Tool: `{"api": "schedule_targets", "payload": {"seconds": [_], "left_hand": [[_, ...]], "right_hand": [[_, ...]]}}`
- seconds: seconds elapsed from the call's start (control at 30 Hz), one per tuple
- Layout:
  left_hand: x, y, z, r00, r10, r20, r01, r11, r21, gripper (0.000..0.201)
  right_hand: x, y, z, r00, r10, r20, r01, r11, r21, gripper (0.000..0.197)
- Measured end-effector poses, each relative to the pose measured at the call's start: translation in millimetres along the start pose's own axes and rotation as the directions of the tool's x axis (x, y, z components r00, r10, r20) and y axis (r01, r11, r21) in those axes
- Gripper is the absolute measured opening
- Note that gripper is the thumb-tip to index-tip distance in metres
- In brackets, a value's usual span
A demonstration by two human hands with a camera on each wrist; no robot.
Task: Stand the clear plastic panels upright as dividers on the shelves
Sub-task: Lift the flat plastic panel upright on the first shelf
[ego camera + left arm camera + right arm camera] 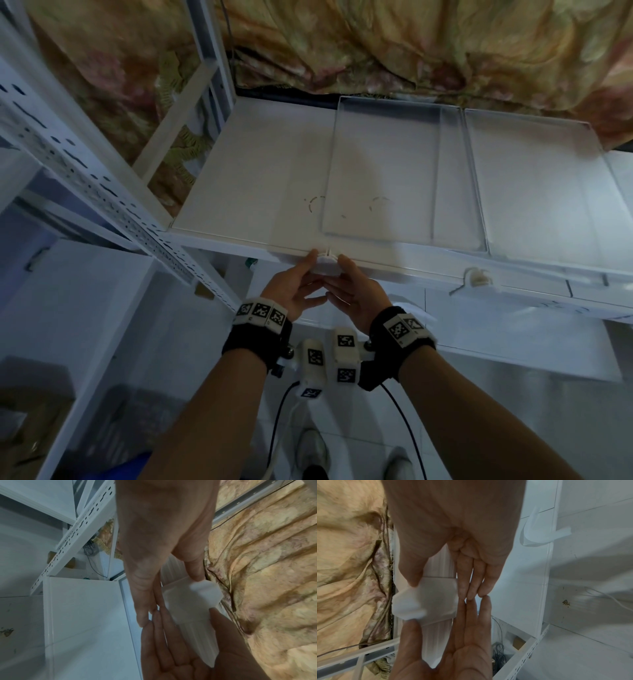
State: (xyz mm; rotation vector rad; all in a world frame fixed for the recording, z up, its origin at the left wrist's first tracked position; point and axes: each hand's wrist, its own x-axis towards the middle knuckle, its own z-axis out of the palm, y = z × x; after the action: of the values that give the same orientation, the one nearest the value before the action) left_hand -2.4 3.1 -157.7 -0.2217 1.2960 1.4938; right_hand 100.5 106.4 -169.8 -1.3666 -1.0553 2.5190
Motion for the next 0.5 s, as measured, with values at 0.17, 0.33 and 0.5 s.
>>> {"api": "schedule_targets", "payload": {"seconds": [0.17,0.33,0.5], "left_hand": [[-1,-5,9,1.0,0.006,-0.018,-0.007,1.0,-0.019,0.042],[0,-10,17,1.0,0.009,-0.028,-0.01,1.0,-0.019,0.045],[-1,-11,20,0.999,0.017,-0.027,-0.018,0.999,-0.03,0.047]], "right_hand": [[-3,-4,-8,1.0,-0.005,-0.002,0.005,1.0,0.006,0.046],[-5,-8,-15,1.0,-0.006,0.007,0.006,1.0,-0.009,0.04],[-5,-10,-18,1.0,0.006,0.022,-0.005,0.999,-0.045,0.047]]}}
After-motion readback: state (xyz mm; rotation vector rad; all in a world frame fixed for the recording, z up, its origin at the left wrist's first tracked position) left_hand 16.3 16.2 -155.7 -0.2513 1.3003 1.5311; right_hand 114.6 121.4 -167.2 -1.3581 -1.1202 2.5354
